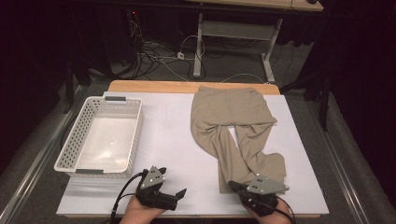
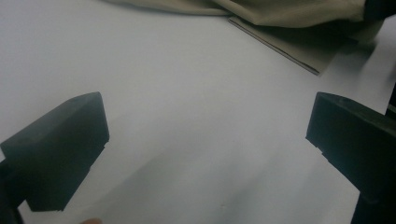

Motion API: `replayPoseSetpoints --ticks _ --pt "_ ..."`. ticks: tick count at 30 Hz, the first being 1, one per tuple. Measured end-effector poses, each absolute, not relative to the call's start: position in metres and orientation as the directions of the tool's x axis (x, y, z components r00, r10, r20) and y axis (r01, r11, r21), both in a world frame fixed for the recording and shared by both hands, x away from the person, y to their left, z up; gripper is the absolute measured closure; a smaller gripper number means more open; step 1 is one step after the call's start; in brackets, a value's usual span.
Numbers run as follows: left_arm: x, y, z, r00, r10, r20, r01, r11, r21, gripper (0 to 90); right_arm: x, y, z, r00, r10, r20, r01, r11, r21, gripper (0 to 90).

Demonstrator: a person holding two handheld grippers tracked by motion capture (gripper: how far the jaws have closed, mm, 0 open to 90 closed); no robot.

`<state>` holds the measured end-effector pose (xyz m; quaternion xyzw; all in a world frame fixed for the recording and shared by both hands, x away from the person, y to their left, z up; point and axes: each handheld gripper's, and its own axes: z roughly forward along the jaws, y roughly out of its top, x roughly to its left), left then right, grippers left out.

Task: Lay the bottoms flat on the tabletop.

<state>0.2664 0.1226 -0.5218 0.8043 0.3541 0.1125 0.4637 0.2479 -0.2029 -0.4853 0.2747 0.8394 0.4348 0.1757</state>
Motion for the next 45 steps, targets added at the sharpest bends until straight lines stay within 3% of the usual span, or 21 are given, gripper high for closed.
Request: replayPoseSetpoints --ticks 6,10,17,21,23,28,35,41,42,45 --pt "0.266 0.123 -0.522 0.725 0.673 -0.147 0.461 -0.315 0.829 0.0 0.228 -0.148 -0.481 -0.873 0.484 -0.06 0.222 0.503 0.835 89.3" --pt "0.266 0.123 -0.522 0.725 0.672 -0.151 0.463 -0.315 0.828 0.0 0.224 -0.14 -0.477 -0.888 0.456 -0.053 0.204 0.494 0.846 74.5" --pt "0.263 0.113 -0.521 0.752 0.654 -0.083 0.443 -0.409 0.797 5.9 0.236 -0.182 -0.472 -0.808 0.588 -0.042 0.257 0.416 0.872 67.1" --pt "0.261 0.107 -0.518 0.78 0.619 -0.089 0.417 -0.411 0.811 18.3 0.242 -0.206 -0.474 -0.753 0.657 -0.044 0.286 0.387 0.877 65.0" --pt "0.259 0.1 -0.517 0.795 0.603 -0.07 0.4 -0.434 0.807 28.7 0.245 -0.217 -0.477 -0.73 0.682 -0.029 0.302 0.361 0.883 61.8" --pt "0.252 0.075 -0.511 0.85 0.524 -0.057 0.353 -0.487 0.799 34.3 0.247 -0.24 -0.486 -0.675 0.738 -0.001 0.346 0.318 0.883 47.7" --pt "0.251 0.043 -0.513 0.88 0.468 -0.085 0.355 -0.527 0.773 40.8 0.247 -0.264 -0.492 -0.603 0.797 0.035 0.388 0.254 0.886 15.6" --pt "0.249 0.022 -0.519 0.891 0.445 -0.086 0.371 -0.608 0.702 40.9 0.245 -0.282 -0.498 -0.567 0.821 0.069 0.405 0.205 0.891 1.0" --pt "0.247 0.021 -0.52 0.893 0.448 -0.053 0.352 -0.618 0.703 44.0 0.245 -0.284 -0.499 -0.564 0.822 0.08 0.408 0.192 0.893 0.0" --pt "0.247 0.023 -0.519 0.899 0.437 -0.026 0.329 -0.634 0.7 69.8 0.244 -0.286 -0.498 -0.561 0.823 0.088 0.396 0.174 0.901 0.0"
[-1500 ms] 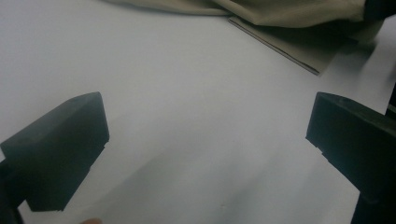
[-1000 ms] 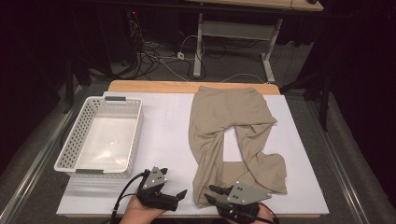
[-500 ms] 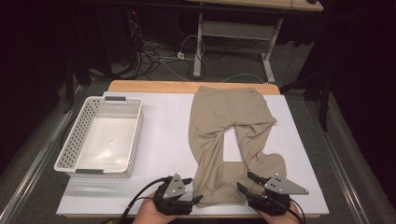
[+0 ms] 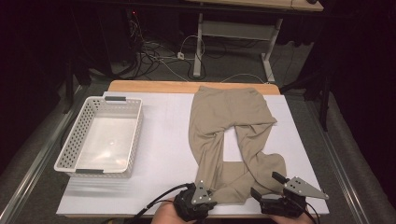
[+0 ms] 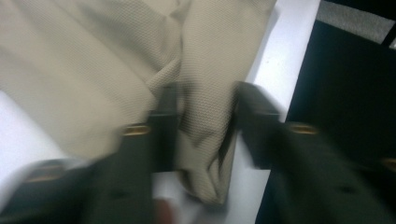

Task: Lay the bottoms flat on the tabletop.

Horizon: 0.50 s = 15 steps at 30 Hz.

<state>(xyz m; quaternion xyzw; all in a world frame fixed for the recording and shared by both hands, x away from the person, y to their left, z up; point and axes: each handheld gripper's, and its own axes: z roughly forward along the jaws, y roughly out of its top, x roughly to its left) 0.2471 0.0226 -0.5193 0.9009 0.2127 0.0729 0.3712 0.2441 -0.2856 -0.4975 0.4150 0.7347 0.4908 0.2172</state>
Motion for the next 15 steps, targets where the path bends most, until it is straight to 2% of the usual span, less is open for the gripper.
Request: replayPoseSetpoints --ticks 1,3,15 --pt "0.247 0.024 -0.519 0.9 0.435 -0.02 0.323 -0.637 0.7 77.8 0.244 -0.285 -0.497 -0.562 0.822 0.089 0.395 0.173 0.902 0.0" --pt "0.247 0.028 -0.518 0.901 0.432 -0.033 0.328 -0.631 0.703 82.3 0.244 -0.283 -0.498 -0.57 0.817 0.086 0.396 0.181 0.9 0.0" --pt "0.228 0.11 -0.497 0.823 0.566 -0.048 0.399 -0.516 0.758 82.6 0.261 -0.259 -0.498 -0.633 0.77 0.077 0.38 0.222 0.898 0.0"
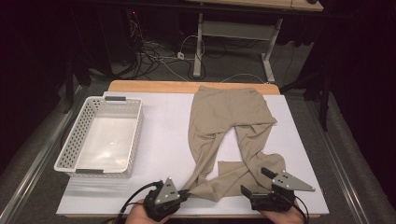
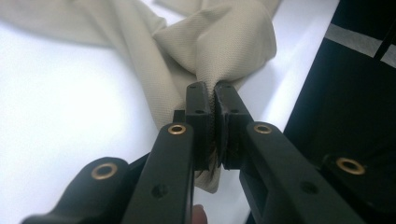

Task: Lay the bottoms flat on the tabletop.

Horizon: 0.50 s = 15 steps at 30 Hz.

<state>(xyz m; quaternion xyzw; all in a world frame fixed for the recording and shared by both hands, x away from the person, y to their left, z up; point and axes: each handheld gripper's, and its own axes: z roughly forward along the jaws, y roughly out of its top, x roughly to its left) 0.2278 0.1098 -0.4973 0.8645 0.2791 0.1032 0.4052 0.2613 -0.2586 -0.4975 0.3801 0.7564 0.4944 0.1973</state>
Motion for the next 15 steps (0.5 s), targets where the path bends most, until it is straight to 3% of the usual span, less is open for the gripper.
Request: replayPoseSetpoints --ticks 11,15 --pt "0.209 0.168 -0.501 0.721 0.686 -0.094 0.493 -0.413 0.766 81.9 0.284 -0.223 -0.498 -0.703 0.707 0.073 0.362 0.268 0.893 0.0" --pt "0.214 0.158 -0.502 0.733 0.67 -0.12 0.493 -0.4 0.773 64.9 0.285 -0.22 -0.499 -0.712 0.699 0.063 0.356 0.283 0.891 0.0"
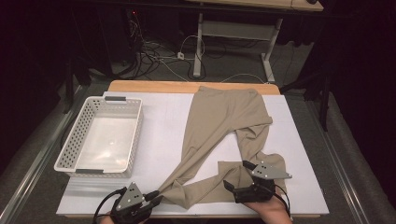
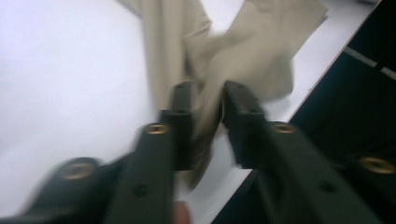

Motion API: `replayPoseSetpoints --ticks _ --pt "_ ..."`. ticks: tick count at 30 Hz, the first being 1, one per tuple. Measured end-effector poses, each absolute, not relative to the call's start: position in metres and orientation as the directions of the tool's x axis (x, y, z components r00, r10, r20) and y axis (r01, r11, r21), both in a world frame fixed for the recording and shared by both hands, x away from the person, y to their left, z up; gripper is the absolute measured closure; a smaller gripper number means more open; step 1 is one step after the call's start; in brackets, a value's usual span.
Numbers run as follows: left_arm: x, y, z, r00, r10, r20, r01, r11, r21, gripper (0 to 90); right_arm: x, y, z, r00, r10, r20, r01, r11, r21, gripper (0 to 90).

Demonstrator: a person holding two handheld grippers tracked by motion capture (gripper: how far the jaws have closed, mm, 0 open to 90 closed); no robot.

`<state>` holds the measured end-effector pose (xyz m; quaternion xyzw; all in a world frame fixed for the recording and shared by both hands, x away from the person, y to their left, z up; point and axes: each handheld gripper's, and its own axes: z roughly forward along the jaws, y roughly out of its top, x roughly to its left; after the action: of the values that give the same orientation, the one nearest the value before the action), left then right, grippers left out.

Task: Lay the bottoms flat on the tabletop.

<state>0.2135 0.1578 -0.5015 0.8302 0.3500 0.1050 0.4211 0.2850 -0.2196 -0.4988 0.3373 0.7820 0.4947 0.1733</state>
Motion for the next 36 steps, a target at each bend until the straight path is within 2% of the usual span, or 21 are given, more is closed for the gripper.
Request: replayPoseSetpoints --ticks 5,8,11,12,13,15,16,17,18,24,31,34,36 --pt "0.215 0.117 -0.497 0.79 0.606 -0.089 0.416 -0.424 0.805 48.0 0.28 -0.229 -0.5 -0.694 0.718 0.058 0.364 0.281 0.888 0.0" --pt "0.223 0.086 -0.502 0.806 0.59 -0.056 0.399 -0.471 0.787 37.1 0.276 -0.237 -0.501 -0.675 0.735 0.061 0.376 0.272 0.886 0.0" --pt "0.239 0.06 -0.515 0.809 0.586 -0.039 0.435 -0.554 0.71 35.3 0.268 -0.244 -0.5 -0.657 0.751 0.065 0.384 0.259 0.887 0.0" --pt "0.244 0.055 -0.519 0.807 0.587 -0.061 0.462 -0.564 0.685 35.8 0.265 -0.246 -0.5 -0.653 0.754 0.067 0.384 0.254 0.888 0.0" --pt "0.244 0.052 -0.522 0.801 0.597 -0.042 0.45 -0.555 0.7 36.4 0.261 -0.249 -0.5 -0.649 0.758 0.066 0.384 0.251 0.888 0.0" --pt "0.245 0.05 -0.522 0.813 0.581 -0.047 0.435 -0.551 0.712 56.0 0.254 -0.254 -0.5 -0.639 0.766 0.072 0.389 0.241 0.889 0.1" --pt "0.245 0.051 -0.521 0.814 0.577 -0.065 0.443 -0.545 0.712 70.0 0.251 -0.257 -0.501 -0.634 0.769 0.076 0.393 0.236 0.889 0.2" --pt "0.243 0.051 -0.522 0.813 0.578 -0.073 0.447 -0.538 0.715 78.0 0.247 -0.259 -0.502 -0.631 0.772 0.078 0.395 0.234 0.888 0.3" --pt "0.238 0.051 -0.522 0.815 0.574 -0.074 0.442 -0.535 0.72 81.6 0.243 -0.262 -0.503 -0.628 0.774 0.078 0.399 0.235 0.886 0.3" --pt "0.198 0.041 -0.523 0.883 0.456 -0.111 0.387 -0.573 0.723 82.5 0.214 -0.273 -0.499 -0.607 0.791 0.076 0.396 0.218 0.892 0.5" --pt "0.152 0.01 -0.538 0.951 0.24 -0.194 0.307 -0.669 0.677 82.3 0.194 -0.27 -0.496 -0.608 0.792 0.059 0.382 0.227 0.896 0.6" --pt "0.15 0.006 -0.541 0.957 0.215 -0.193 0.289 -0.685 0.669 81.1 0.193 -0.27 -0.496 -0.604 0.795 0.056 0.381 0.226 0.896 0.6" --pt "0.155 0.01 -0.537 0.954 0.223 -0.201 0.3 -0.661 0.688 75.0 0.194 -0.27 -0.496 -0.6 0.798 0.054 0.381 0.226 0.896 0.6"
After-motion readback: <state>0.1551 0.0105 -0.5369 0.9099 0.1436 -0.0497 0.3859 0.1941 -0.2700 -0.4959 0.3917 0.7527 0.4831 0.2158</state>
